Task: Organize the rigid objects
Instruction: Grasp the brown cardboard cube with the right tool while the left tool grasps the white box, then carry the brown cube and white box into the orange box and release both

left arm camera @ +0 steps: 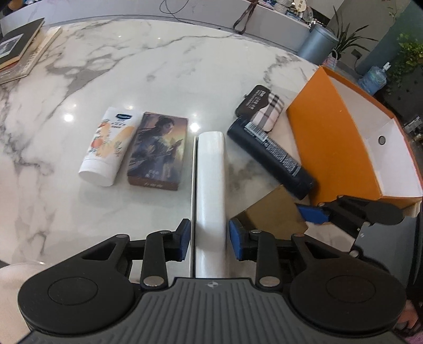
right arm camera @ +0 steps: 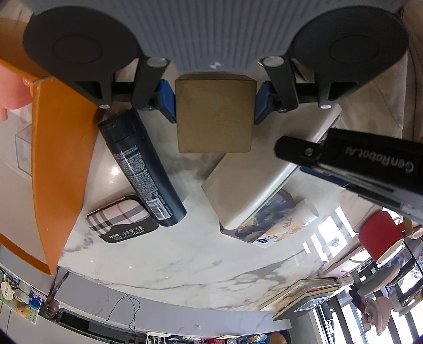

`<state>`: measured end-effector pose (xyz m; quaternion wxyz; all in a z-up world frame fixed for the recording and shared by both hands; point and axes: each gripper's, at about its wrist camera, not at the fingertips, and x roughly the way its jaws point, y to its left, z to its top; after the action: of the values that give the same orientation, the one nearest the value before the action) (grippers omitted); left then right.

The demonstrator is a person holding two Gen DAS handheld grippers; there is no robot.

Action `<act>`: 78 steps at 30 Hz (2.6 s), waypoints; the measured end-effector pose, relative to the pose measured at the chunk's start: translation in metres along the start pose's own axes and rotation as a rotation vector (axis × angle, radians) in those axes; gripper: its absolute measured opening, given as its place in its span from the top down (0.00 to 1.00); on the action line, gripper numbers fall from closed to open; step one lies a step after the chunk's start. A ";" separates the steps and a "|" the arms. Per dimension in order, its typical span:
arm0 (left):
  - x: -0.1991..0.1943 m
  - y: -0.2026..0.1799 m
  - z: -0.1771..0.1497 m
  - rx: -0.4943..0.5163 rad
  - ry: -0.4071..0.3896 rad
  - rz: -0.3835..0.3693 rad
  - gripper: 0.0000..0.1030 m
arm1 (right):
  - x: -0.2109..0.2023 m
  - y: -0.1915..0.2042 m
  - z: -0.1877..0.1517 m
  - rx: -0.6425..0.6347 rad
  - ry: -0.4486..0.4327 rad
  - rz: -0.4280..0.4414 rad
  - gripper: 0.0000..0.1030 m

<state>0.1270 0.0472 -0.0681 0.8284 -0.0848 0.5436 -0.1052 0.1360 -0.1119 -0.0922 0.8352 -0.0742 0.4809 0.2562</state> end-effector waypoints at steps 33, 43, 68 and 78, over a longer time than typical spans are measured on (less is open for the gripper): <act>0.010 -0.009 0.005 0.024 -0.101 0.075 0.68 | -0.006 0.002 0.003 0.011 -0.033 0.014 0.41; -0.030 -0.031 0.018 0.058 -0.208 0.065 0.68 | -0.043 0.002 0.015 -0.007 -0.133 0.005 0.41; -0.032 -0.154 0.081 0.228 -0.292 -0.022 0.68 | -0.122 -0.108 0.039 0.043 -0.290 -0.142 0.41; 0.015 -0.203 0.102 0.308 -0.228 -0.037 0.68 | -0.115 -0.170 0.034 0.121 -0.242 -0.211 0.41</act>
<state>0.2098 -0.1496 0.0106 0.8857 0.0216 0.4222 -0.1919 0.2001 -0.2863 0.0012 0.9123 -0.0424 0.3808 0.1445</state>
